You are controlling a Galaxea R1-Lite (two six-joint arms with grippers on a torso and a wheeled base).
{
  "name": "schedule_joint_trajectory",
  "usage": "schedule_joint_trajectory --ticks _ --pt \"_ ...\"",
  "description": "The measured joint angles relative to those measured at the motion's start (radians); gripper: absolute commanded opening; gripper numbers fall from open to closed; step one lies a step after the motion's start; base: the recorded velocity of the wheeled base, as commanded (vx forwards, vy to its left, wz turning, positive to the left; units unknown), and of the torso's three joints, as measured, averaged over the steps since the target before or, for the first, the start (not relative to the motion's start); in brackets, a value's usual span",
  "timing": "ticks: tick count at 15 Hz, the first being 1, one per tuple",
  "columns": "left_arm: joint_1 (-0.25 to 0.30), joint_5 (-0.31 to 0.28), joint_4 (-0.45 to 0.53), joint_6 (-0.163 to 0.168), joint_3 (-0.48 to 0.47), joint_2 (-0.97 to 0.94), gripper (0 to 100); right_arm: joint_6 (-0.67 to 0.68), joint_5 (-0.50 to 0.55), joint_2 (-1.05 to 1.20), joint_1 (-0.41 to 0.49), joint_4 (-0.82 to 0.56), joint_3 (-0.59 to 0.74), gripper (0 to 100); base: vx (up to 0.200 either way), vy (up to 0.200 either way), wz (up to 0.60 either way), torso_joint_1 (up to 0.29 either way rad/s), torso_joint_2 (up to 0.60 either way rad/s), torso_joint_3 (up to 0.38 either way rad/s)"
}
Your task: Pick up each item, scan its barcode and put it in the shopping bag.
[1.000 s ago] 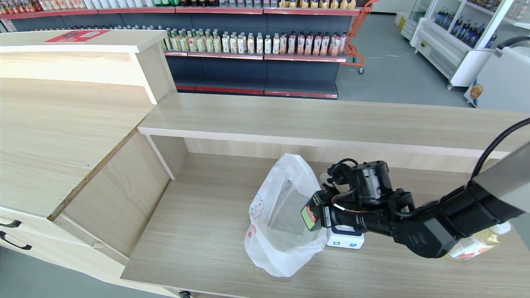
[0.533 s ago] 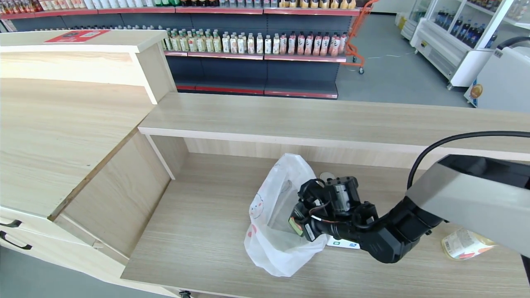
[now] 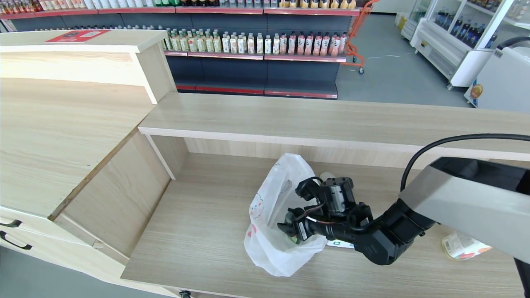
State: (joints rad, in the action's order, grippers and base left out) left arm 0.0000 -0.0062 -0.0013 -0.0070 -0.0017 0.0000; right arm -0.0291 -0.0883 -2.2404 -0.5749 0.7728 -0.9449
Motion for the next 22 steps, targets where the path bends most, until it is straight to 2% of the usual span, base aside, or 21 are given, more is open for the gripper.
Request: schedule_joint_trajectory --ticks 3,7,10,12,15,18,22 --pt "0.0 0.0 0.0 0.0 0.0 0.0 100 0.15 -0.005 0.097 0.019 -0.06 0.05 100 0.0 0.0 0.0 0.0 0.0 0.0" --pt "0.0 0.0 0.0 0.0 0.0 0.0 100 0.17 -0.008 0.359 0.085 -0.125 0.197 100 0.0 0.0 0.0 0.0 0.0 0.0" --pt "0.0 0.0 0.0 0.0 0.0 0.0 100 0.159 0.079 0.639 0.146 -0.366 0.286 100 0.0 0.0 0.0 0.0 0.0 0.0" --pt "0.0 0.0 0.0 0.0 0.0 0.0 100 0.155 0.124 0.791 0.238 -0.46 0.365 100 0.0 0.0 0.0 0.0 0.0 0.0" --pt "0.0 0.0 0.0 0.0 0.0 0.0 100 0.169 0.142 0.959 0.332 -0.49 0.486 100 0.0 0.0 0.0 0.0 0.0 0.0" --pt "0.0 0.0 0.0 -0.001 0.0 0.0 100 0.18 0.146 1.104 0.355 -0.499 0.592 100 0.0 0.0 0.0 0.0 0.0 0.0" --pt "0.0 0.001 0.0 -0.006 0.0 0.0 100 0.245 0.148 1.166 0.366 -0.502 0.592 100 0.0 -0.2 0.0 0.002 0.0 0.002"
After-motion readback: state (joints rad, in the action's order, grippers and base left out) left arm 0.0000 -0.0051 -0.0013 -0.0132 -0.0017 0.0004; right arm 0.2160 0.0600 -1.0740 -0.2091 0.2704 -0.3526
